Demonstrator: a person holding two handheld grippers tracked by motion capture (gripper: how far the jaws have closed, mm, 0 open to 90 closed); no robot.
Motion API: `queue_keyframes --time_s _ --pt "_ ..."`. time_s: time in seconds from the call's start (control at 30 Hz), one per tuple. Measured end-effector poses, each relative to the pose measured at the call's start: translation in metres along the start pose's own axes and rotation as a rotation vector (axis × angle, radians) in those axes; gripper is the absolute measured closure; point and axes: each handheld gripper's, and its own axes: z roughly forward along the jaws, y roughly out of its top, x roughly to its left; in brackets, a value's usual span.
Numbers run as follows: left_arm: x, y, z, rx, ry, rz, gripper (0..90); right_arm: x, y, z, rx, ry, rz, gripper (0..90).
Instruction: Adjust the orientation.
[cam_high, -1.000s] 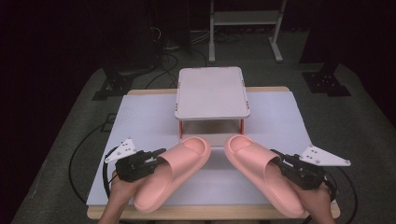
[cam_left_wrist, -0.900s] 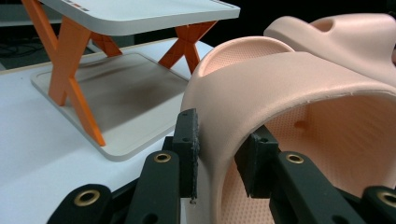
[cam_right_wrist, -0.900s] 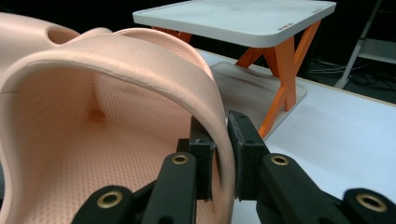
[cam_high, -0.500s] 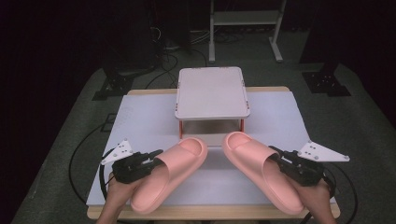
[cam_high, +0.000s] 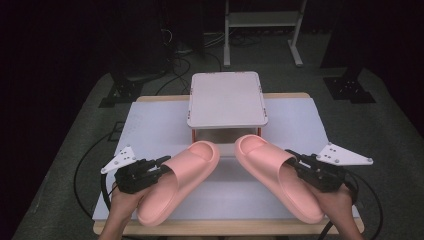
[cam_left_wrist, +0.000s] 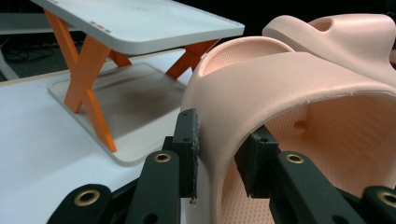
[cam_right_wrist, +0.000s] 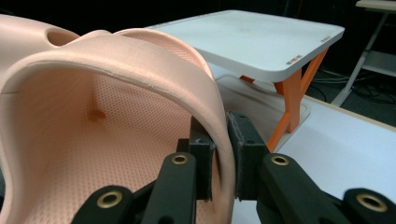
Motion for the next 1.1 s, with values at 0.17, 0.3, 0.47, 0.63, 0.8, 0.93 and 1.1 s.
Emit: queue_keyframes --time_s 0.17,0.3,0.47,0.63,0.8,0.93,1.1 --pt "-0.005 0.012 0.001 0.002 -0.006 0.032 70.9 0.001 0.009 -0.007 -0.010 -0.005 -0.010 80.2" --pt "-0.007 0.023 0.002 0.000 -0.008 0.051 71.0 -0.003 0.020 -0.011 -0.017 -0.015 -0.023 80.2" --pt "-0.003 0.038 0.006 0.004 0.002 0.049 71.4 -0.008 0.029 -0.009 -0.020 -0.022 -0.018 80.2" --pt "0.004 0.056 0.012 0.015 0.034 0.060 71.5 -0.015 0.043 -0.005 -0.025 -0.030 -0.015 80.2" --pt "0.011 0.064 0.015 0.016 0.051 0.049 71.7 -0.020 0.048 0.001 -0.027 -0.037 -0.009 80.2" --pt "0.017 0.069 0.018 0.014 0.061 0.041 71.7 -0.024 0.051 0.008 -0.024 -0.041 0.001 80.2" --pt "0.024 0.073 0.020 0.004 0.071 0.021 71.7 -0.027 0.055 0.015 -0.017 -0.046 0.001 80.2"
